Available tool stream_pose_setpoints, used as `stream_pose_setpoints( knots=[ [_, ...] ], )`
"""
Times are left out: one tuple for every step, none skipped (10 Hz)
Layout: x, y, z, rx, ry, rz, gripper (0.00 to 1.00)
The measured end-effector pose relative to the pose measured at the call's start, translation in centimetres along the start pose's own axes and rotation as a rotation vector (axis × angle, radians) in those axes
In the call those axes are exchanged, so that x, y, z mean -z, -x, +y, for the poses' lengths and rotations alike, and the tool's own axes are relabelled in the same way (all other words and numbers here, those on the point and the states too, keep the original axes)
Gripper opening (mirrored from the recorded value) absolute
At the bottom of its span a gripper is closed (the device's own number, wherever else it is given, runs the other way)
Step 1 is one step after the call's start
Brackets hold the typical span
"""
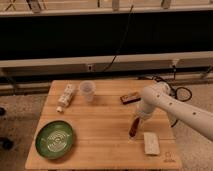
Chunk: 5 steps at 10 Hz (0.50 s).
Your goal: Drag the pepper across the table
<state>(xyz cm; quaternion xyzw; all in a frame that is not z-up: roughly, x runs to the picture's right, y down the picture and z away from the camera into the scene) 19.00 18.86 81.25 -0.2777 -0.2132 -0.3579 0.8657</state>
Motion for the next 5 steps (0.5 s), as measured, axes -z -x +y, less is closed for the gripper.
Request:
stream_pose_setpoints(
  knots=[
    [0.15,-0.25,0.32,-0.001,0.001,0.0,0.0],
    [0.28,-0.48,0.56,-0.001,0.001,0.0,0.0],
    [0.47,-0.8,0.91,-0.003,0.002,0.0,0.0],
    [0.53,-0.97,1.18,-0.003,0.004,0.0,0.0],
    [0.51,-0.87,1.23,0.0,0.006,0.0,0.0]
  ],
)
